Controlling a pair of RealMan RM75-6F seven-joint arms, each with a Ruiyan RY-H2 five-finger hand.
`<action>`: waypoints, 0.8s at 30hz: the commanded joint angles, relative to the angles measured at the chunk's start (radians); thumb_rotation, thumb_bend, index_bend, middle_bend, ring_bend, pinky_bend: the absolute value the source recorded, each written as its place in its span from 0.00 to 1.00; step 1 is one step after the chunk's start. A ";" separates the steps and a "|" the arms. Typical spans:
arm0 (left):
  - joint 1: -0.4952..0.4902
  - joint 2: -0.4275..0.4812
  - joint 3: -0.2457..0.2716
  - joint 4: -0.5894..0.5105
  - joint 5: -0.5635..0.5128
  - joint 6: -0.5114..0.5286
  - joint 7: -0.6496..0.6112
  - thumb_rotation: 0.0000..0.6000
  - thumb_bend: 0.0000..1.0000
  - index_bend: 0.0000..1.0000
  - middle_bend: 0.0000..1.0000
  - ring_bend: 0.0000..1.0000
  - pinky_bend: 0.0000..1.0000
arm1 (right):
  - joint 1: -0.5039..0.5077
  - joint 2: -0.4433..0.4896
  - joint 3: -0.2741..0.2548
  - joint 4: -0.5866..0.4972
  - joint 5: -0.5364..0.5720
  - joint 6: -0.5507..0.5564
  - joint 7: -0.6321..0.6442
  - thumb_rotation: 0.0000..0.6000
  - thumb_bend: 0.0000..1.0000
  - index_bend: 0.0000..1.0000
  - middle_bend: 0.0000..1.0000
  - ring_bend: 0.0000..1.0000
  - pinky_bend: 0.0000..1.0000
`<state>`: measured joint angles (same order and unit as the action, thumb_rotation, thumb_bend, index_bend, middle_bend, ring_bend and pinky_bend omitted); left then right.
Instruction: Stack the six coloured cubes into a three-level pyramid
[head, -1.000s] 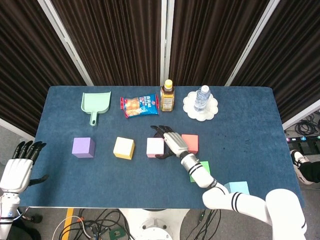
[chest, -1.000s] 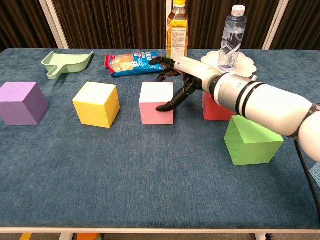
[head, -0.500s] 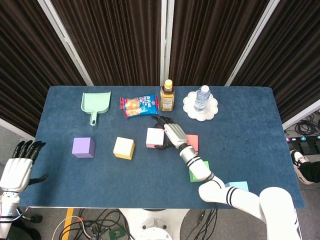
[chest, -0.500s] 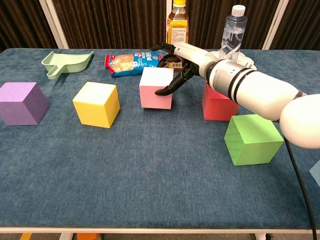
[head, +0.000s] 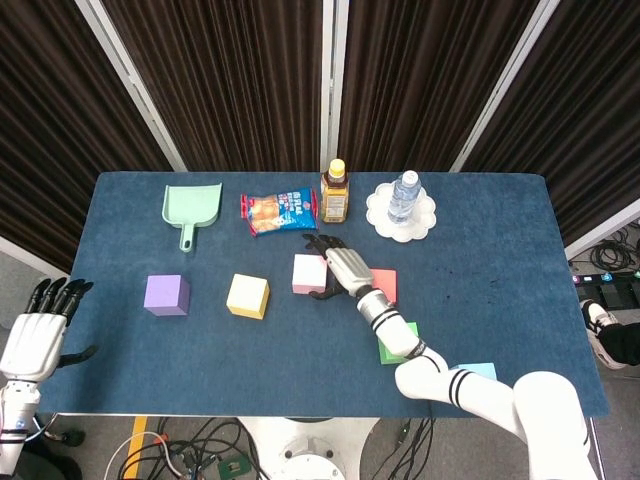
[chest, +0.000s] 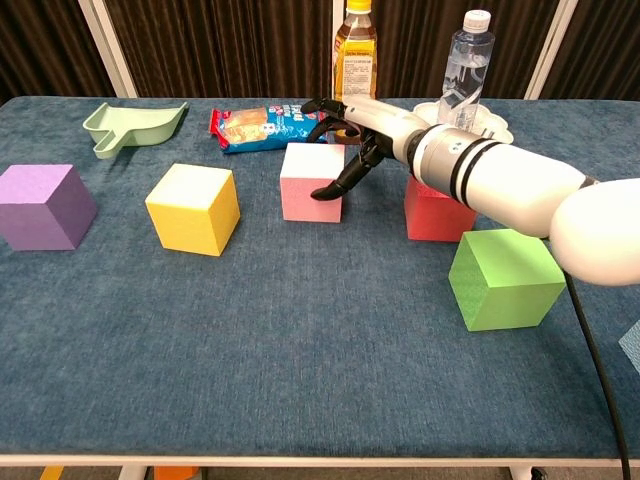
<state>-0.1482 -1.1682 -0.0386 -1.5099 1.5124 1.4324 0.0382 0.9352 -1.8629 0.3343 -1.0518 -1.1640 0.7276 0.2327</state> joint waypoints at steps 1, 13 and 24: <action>-0.012 0.011 -0.008 -0.010 0.013 0.003 0.004 1.00 0.00 0.12 0.10 0.06 0.03 | -0.023 0.046 0.000 -0.070 -0.012 0.028 0.001 1.00 0.10 0.00 0.12 0.00 0.00; -0.252 0.098 -0.063 -0.079 0.153 -0.194 -0.162 1.00 0.00 0.13 0.10 0.06 0.04 | -0.239 0.492 -0.014 -0.577 -0.095 0.264 -0.068 1.00 0.10 0.00 0.10 0.00 0.00; -0.535 -0.032 -0.090 0.001 0.140 -0.526 -0.229 1.00 0.00 0.16 0.12 0.06 0.04 | -0.432 0.737 -0.102 -0.742 -0.200 0.419 0.007 1.00 0.10 0.00 0.10 0.00 0.00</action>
<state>-0.6293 -1.1603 -0.1237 -1.5350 1.6594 0.9666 -0.1798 0.5248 -1.1425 0.2501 -1.7826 -1.3445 1.1280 0.2200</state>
